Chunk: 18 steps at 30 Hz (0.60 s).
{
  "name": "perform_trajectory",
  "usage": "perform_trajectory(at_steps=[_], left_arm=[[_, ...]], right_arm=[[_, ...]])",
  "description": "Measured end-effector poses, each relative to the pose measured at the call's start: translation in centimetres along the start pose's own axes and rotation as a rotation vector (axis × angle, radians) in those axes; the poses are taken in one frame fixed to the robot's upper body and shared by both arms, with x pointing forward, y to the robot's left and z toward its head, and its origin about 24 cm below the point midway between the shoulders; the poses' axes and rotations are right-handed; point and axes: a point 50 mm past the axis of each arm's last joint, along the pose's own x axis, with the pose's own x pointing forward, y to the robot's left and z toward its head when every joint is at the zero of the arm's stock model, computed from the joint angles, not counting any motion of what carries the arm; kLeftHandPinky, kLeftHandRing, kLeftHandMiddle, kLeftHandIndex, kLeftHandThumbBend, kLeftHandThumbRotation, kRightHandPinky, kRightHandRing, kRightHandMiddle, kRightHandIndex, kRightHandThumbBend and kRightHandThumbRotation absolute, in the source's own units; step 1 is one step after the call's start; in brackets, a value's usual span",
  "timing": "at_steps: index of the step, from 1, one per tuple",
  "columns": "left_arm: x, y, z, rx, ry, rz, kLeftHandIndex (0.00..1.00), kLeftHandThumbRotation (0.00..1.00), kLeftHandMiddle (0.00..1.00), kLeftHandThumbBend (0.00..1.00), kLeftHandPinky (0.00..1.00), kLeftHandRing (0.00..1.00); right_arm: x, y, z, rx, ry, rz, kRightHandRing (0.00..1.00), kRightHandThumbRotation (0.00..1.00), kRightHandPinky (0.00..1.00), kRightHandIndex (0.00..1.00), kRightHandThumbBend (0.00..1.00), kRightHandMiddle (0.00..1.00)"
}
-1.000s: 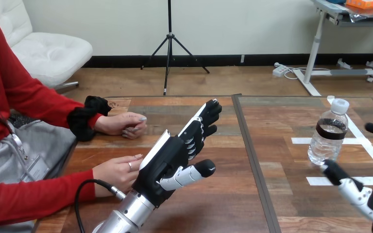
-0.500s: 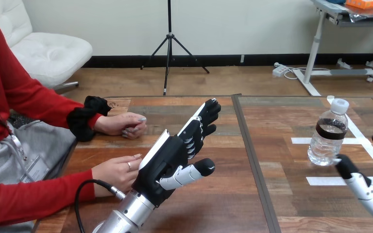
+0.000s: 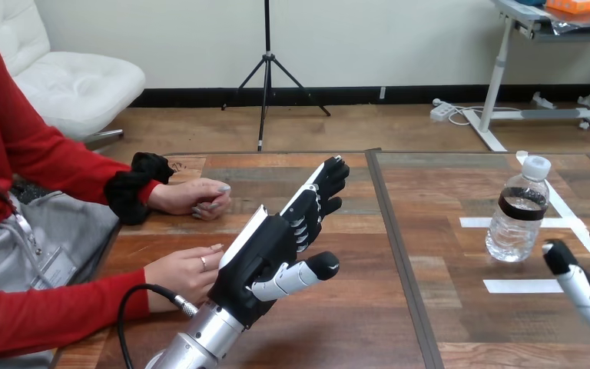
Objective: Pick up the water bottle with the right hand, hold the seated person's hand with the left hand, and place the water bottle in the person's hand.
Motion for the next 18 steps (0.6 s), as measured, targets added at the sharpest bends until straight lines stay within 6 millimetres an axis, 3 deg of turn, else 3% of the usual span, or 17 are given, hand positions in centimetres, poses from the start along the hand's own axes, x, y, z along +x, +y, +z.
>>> perform_trajectory(at_steps=[18], left_arm=[[-0.1,0.2,0.0,0.004,0.0,-0.003,1.0,0.69,1.0,1.0,0.97,1.0]], right_arm=[[2.8,0.8,-1.8,-0.037,0.154,0.044,0.94,0.64,0.78,0.97,1.0,0.92]])
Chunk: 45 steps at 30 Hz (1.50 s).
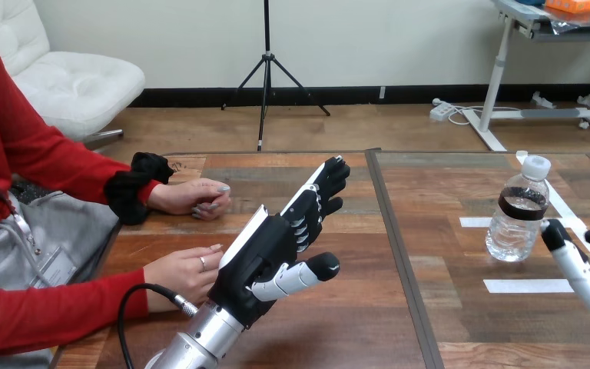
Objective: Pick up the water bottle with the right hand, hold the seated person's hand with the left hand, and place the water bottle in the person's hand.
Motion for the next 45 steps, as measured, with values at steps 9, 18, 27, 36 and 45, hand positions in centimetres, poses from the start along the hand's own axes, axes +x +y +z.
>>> perform_trajectory(at_steps=[9,18,27,36,45], left_arm=[[0.0,0.1,0.0,0.003,0.001,0.004,1.0,0.7,1.0,1.0,0.97,1.0],[-0.1,0.2,0.1,0.012,0.001,0.009,1.0,0.72,1.0,1.0,0.96,1.0],[0.0,0.2,0.1,0.023,-0.002,0.013,1.0,0.72,1.0,1.0,0.95,1.0],[-0.1,0.2,0.1,0.025,-0.001,0.011,1.0,0.71,1.0,1.0,0.95,1.0],[0.0,0.1,0.1,0.023,-0.002,0.007,1.0,0.7,1.0,1.0,0.96,1.0]], right_arm=[[1.2,0.6,-0.7,-0.055,0.068,0.036,0.93,0.65,0.79,0.97,1.0,0.92],[2.2,1.4,-1.2,-0.077,0.121,0.06,0.94,0.65,0.79,0.98,1.0,0.93],[3.1,2.1,-1.5,-0.087,0.163,0.083,0.96,0.63,0.82,0.99,1.0,0.94],[3.9,2.5,-1.6,-0.082,0.185,0.111,0.96,0.63,0.84,0.99,1.0,0.94],[4.5,3.0,-1.7,-0.08,0.214,0.141,0.96,0.61,0.83,0.99,1.0,0.94]])
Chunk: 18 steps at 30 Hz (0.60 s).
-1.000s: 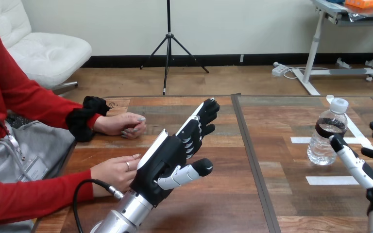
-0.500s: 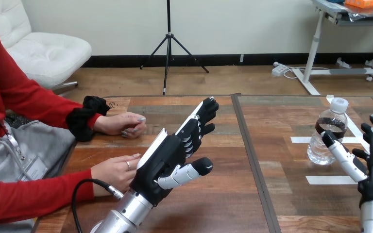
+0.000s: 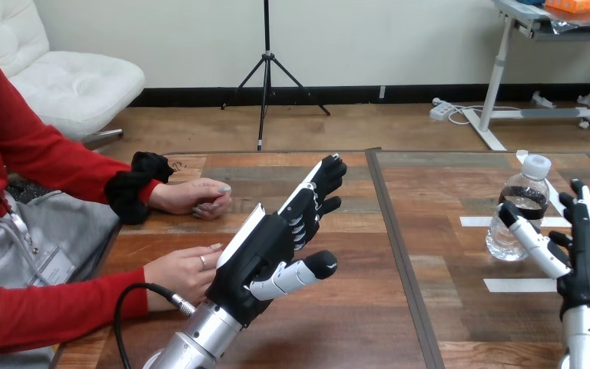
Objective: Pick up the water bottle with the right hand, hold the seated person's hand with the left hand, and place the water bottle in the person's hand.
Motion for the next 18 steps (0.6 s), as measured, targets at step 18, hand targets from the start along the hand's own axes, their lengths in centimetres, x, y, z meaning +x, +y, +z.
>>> perform_trajectory(at_steps=[18], left_arm=[[0.05,-0.05,-0.01,-0.001,0.0,0.006,1.0,0.71,1.0,1.0,0.95,1.0]], right_arm=[[1.04,-0.09,0.08,-0.035,0.037,0.048,0.96,0.62,0.82,1.0,1.0,0.96]])
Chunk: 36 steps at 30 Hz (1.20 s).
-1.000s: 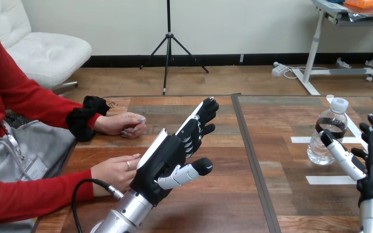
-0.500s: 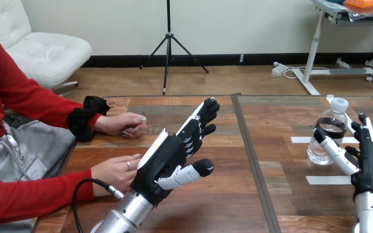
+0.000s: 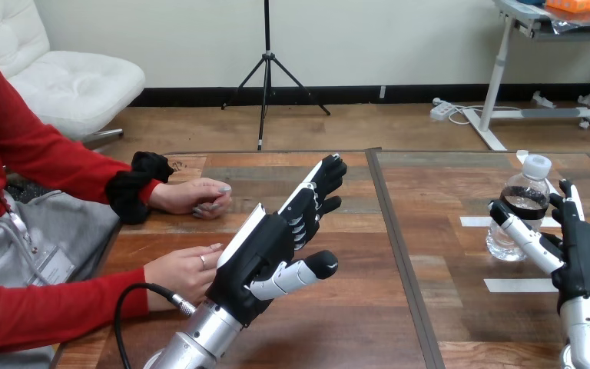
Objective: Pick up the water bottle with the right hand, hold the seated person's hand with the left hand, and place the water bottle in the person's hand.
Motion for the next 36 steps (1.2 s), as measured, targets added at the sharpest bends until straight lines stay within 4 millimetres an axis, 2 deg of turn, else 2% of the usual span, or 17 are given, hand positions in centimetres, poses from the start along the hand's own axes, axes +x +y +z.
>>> perform_trajectory(at_steps=[17,36], left_arm=[[0.0,-0.1,0.0,-0.003,-0.002,-0.003,1.0,0.71,1.0,1.0,0.96,1.0],[0.0,-0.1,0.0,-0.004,-0.006,-0.004,1.0,0.71,1.0,1.0,0.94,1.0]], right_arm=[[0.6,-0.6,-0.2,-0.025,0.048,0.016,0.97,0.59,0.81,1.0,1.0,0.96],[1.2,-0.2,0.4,-0.036,0.055,0.038,0.96,0.55,0.82,1.0,1.0,0.96]])
